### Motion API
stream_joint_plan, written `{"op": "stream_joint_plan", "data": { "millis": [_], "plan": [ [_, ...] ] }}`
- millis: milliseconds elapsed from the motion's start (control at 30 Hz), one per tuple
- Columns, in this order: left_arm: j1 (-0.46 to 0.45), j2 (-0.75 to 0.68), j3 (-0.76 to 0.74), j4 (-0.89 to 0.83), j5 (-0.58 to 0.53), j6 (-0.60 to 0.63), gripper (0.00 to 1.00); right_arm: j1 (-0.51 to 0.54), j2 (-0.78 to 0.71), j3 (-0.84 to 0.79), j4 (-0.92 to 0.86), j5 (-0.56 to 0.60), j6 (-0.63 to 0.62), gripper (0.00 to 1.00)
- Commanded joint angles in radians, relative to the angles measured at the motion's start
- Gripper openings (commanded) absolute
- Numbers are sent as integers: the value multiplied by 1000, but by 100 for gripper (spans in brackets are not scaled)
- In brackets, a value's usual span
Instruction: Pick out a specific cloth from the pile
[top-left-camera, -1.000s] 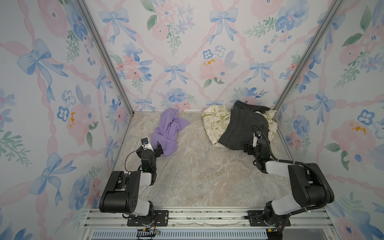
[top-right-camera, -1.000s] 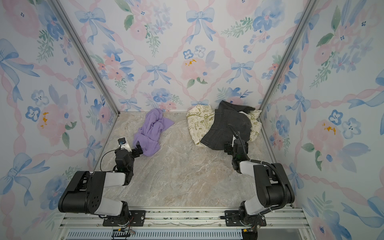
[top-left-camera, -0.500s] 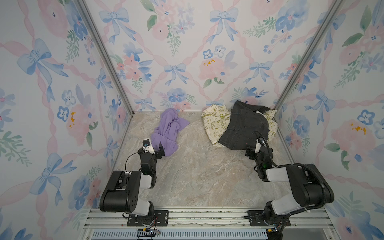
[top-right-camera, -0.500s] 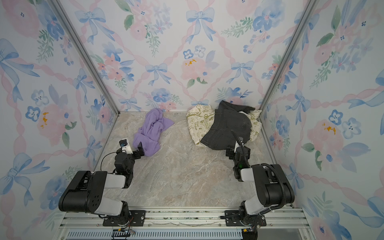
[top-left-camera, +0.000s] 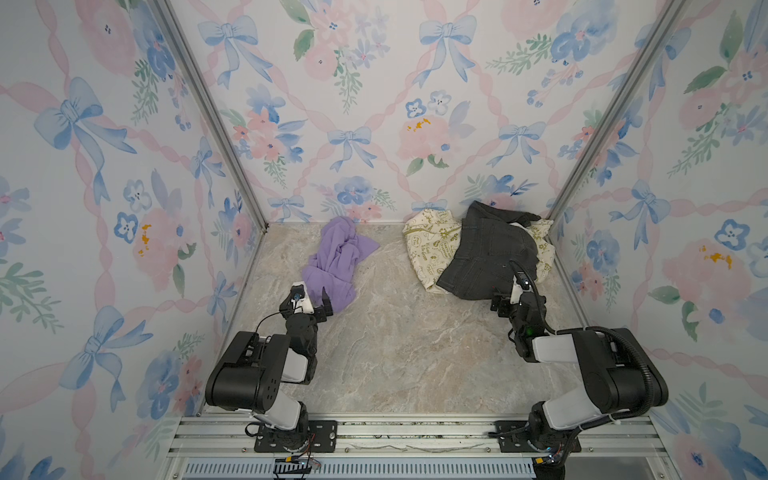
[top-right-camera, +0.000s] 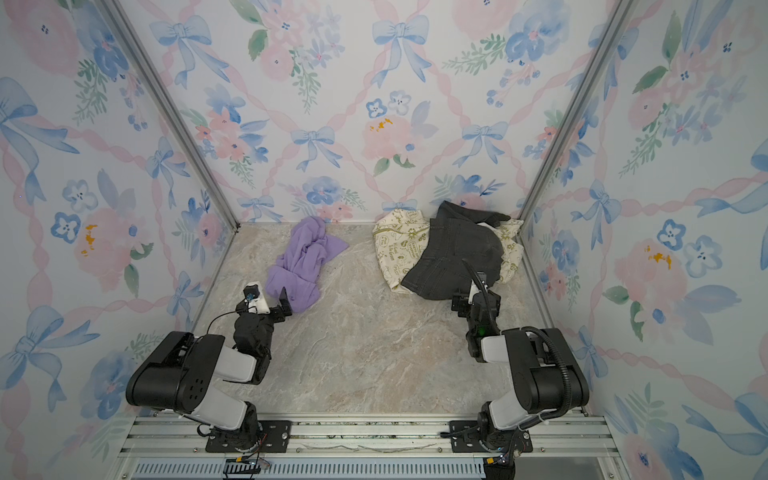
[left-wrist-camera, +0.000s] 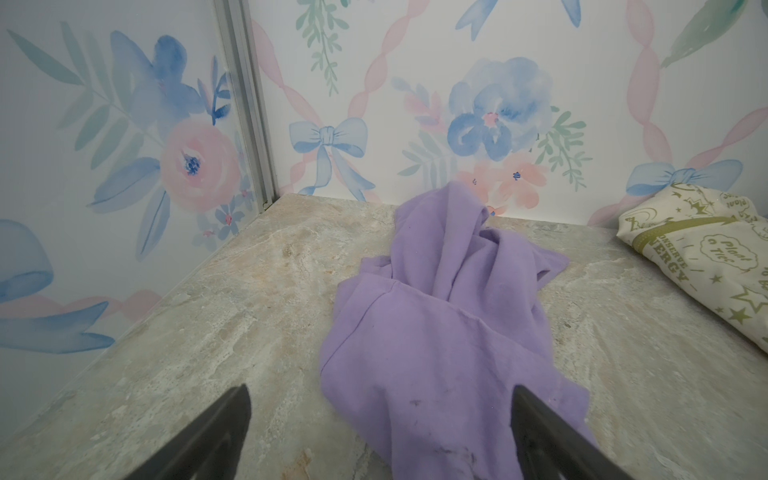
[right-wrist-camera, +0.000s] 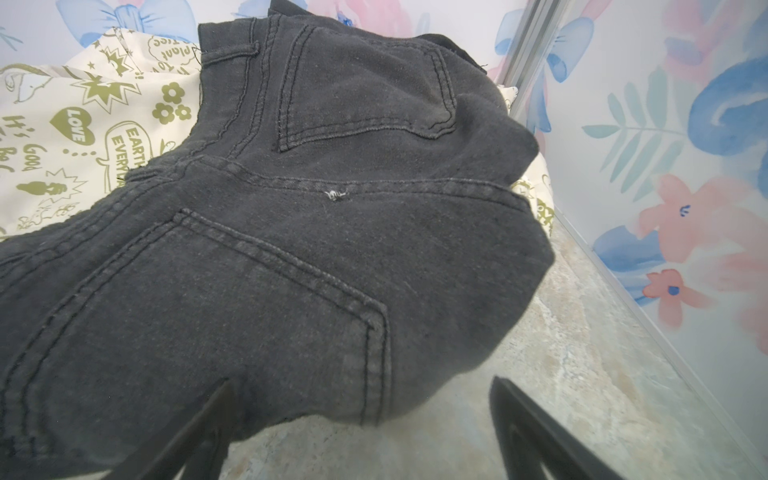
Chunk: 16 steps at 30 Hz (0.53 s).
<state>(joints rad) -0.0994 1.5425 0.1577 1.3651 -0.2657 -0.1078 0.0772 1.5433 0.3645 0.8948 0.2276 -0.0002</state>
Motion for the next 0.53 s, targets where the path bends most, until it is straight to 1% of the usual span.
{"op": "stream_joint_plan", "data": {
  "millis": [0,500],
  "plan": [
    [-12,12,14,26,-21,26,98,-10,6,16,33,-8,17,97],
    [-21,10,20,11,-29,36,98,-10,6,17,33,-8,16,97]
  ]
}}
